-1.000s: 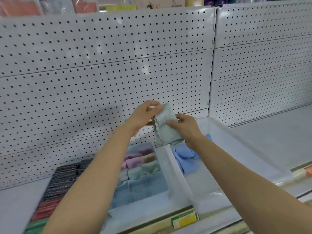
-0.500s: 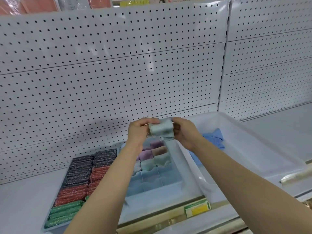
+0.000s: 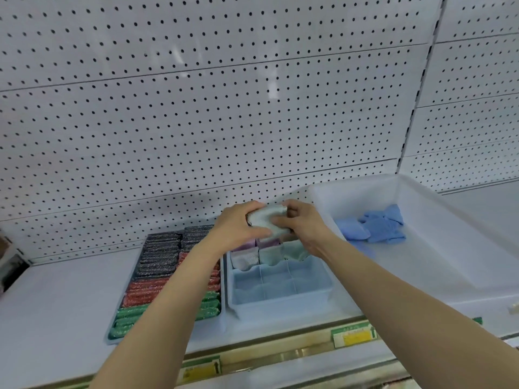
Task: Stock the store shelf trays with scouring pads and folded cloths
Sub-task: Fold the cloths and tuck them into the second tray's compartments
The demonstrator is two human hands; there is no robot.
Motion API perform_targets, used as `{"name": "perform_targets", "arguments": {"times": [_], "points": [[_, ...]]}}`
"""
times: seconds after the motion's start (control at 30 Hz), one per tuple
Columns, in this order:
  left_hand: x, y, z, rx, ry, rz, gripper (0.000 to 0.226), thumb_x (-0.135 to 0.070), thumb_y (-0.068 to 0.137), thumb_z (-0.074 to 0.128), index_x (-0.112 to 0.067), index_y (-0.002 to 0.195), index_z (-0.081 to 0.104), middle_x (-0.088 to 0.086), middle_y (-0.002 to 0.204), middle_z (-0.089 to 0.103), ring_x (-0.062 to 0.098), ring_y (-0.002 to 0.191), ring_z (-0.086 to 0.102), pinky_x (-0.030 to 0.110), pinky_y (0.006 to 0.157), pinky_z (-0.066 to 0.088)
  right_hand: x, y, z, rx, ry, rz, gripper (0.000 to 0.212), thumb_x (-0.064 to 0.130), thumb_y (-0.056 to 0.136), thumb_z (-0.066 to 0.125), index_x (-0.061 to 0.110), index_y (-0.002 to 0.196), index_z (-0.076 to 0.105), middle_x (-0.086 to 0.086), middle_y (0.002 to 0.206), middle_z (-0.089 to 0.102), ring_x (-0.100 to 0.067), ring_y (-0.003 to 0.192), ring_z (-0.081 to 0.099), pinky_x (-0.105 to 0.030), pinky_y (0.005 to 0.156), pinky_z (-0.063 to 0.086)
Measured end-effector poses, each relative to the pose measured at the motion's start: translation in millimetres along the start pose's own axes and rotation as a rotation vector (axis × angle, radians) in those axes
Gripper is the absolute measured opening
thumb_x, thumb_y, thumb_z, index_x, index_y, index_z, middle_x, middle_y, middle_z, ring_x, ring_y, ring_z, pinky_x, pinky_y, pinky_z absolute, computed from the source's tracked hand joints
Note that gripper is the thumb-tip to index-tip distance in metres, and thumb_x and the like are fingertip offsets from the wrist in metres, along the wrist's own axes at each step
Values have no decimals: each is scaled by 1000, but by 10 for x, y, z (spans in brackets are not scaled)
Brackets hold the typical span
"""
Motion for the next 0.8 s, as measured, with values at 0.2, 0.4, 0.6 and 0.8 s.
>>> {"name": "perform_targets", "arguments": {"times": [0.2, 0.4, 0.6, 0.8], "points": [[501, -171, 96, 78, 370, -53, 15, -22, 71, 75, -29, 76, 64, -10, 75, 62, 14, 72, 58, 25, 57, 38, -453, -62, 355, 230, -575, -101, 25, 4, 74, 74, 23, 74, 58, 11, 60, 49, 1, 54, 45, -15, 54, 38], [776, -363, 358, 143, 565, 27, 11, -26, 73, 68, -23, 82, 63, -7, 75, 63, 16, 73, 58, 27, 57, 39, -885, -9, 570, 259, -845, -102, 26, 16, 69, 68, 22, 94, 73, 4, 75, 67, -12, 72, 61, -25, 63, 48], [756, -358, 454, 199, 693, 110, 25, -43, 73, 66, -25, 90, 67, -4, 82, 68, 20, 75, 61, 26, 61, 41, -1086, 108, 701, 247, -1199, -117, 29, 18, 79, 61, 30, 104, 66, -3, 101, 67, -24, 100, 55, -36, 81, 50], [783, -349, 537, 192, 739, 117, 31, -39, 83, 54, -32, 110, 67, -1, 101, 70, 23, 92, 63, 32, 77, 41, -945, 94, 630, 367, -1084, -135, 30, 19, 71, 61, 27, 99, 69, 2, 95, 73, -18, 87, 65, -37, 74, 54]]}}
Point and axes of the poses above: each hand's wrist, its own y-axis towards the middle knuckle, its own z-axis out of the palm, x = y × z, the point moved 3 cm from there along y, towards the middle knuckle
